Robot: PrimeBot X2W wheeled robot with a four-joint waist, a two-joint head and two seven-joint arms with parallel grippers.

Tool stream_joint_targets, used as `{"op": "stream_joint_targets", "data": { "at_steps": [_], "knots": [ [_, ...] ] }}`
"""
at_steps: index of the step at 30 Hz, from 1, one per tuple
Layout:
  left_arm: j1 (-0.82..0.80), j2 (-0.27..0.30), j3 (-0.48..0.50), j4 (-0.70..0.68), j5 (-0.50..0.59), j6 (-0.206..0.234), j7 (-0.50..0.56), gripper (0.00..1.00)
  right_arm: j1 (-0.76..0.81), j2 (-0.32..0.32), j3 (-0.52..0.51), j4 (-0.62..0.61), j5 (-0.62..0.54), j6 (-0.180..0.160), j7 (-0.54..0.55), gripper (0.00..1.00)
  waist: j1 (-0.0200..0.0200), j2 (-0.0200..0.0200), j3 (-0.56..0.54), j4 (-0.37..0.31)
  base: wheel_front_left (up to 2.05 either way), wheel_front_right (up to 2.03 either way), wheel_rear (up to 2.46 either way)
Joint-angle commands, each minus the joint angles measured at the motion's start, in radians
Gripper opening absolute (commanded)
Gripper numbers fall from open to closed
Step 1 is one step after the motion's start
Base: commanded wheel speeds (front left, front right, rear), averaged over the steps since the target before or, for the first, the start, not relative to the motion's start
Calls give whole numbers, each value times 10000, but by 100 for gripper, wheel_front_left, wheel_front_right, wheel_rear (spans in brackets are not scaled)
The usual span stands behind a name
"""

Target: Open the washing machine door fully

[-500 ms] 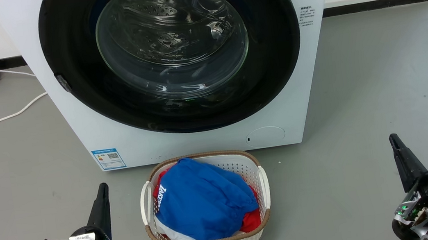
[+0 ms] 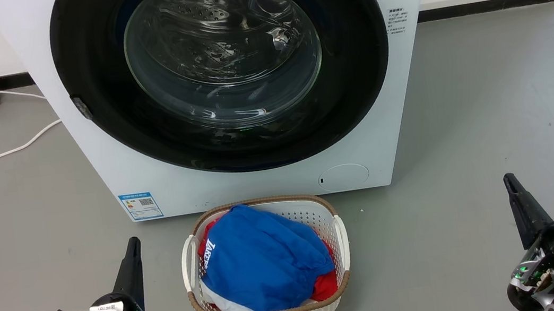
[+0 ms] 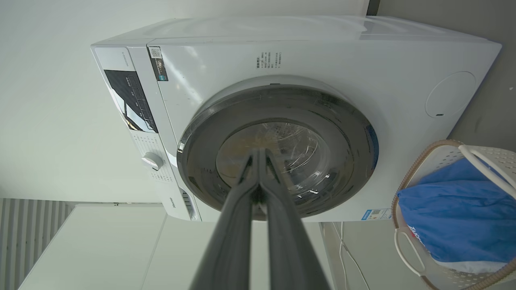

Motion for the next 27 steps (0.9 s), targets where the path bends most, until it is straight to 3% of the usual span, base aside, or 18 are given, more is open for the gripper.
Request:
{"op": "stream_joint_targets", "data": {
  "at_steps": [1, 7, 8, 18, 23, 27],
  "knots": [
    [-76, -6, 32, 8, 11, -29, 31, 0, -103, 28, -15, 12, -75, 29, 20, 0, 0, 0, 0, 0, 0, 0, 0],
    [-77, -13, 38, 8, 21, -29, 39, 0, -105, 38, -25, 13, -88, 29, 33, 0, 0, 0, 0, 0, 0, 0, 0],
    [12, -6, 0, 31, 2, 2, 0, 100, 16, 12, -13, 25, -2, 0, 2, 100, 0, 0, 0, 0, 0, 0, 0],
    [138, 22, -320, -139, 326, 5, -405, 100, 318, 25, 287, -153, -355, 0, -415, 100, 0, 0, 6, 9, 0, 0, 0],
    [128, 84, -390, -394, 1367, 3, -661, 100, 389, 35, 306, -354, -1182, 1, -652, 100, 0, 0, 10, 25, 0, 0, 0],
    [124, 132, -517, -712, 2566, 1, -837, 100, 434, 11, 408, -584, -2542, 2, -828, 100, 0, 0, 12, 38, 0, 0, 0]
  ]
}}
